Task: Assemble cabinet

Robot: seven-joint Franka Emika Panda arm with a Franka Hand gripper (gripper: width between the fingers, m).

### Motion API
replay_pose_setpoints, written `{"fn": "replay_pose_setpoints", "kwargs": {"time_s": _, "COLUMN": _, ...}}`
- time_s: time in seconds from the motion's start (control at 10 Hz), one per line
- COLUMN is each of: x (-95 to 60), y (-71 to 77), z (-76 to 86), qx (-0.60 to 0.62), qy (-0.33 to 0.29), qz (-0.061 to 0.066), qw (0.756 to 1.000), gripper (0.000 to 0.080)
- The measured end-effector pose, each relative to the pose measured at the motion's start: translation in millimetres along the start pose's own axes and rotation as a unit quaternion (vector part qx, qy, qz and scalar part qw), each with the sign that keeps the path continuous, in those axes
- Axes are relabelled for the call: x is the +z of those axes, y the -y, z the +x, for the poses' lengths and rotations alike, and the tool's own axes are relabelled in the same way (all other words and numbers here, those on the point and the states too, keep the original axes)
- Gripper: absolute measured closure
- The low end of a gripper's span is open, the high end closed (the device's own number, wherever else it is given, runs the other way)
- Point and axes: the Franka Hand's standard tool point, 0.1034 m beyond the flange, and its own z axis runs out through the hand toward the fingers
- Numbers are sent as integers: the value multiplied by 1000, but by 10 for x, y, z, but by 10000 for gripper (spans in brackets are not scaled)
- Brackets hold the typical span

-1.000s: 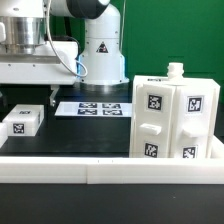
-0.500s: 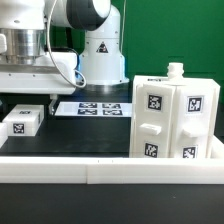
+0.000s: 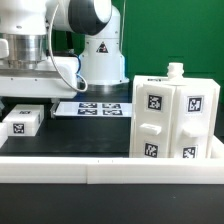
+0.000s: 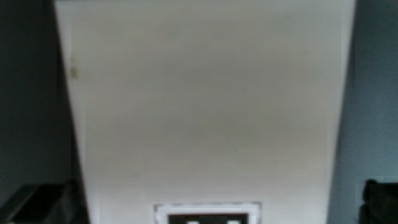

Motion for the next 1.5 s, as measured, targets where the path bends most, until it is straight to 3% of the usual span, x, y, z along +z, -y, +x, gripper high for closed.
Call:
{"fn": "replay_pose_setpoints", "kwargs": {"time_s": 0.1, "x": -1, "y": 0, "z": 1, "qx": 0, "qy": 0, "qz": 0, "qw": 1000, "gripper": 188}}
{"fn": "replay_pose_setpoints", "kwargs": {"time_s": 0.2, "x": 0, "y": 0, "z": 1, "qx": 0, "qy": 0, "qz": 0, "qw": 1000, "gripper": 241}}
{"fn": "replay_pose_setpoints", "kwargs": {"time_s": 0.8, "x": -33, "y": 20, "z": 22, "qx": 0, "qy": -2, "qz": 0, "qw": 1000, "gripper": 240}}
{"fn": "replay_pose_setpoints", "kwargs": {"time_s": 1.0, "x": -429, "y": 229, "z": 171, "qx": -2, "qy": -25, "qz": 9, "qw": 1000, "gripper": 239}}
{"fn": "replay_pose_setpoints", "kwargs": {"time_s": 1.2, "x": -715, "y": 486, "z": 291, "qx": 11, "qy": -45, "qz": 16, "qw": 999, "gripper": 239}}
{"fn": "replay_pose_setpoints", "kwargs": {"time_s": 1.5, "x": -1203, "y": 1147, "z": 551, "qx": 67, "qy": -45, "qz": 36, "qw": 996, "gripper": 239}}
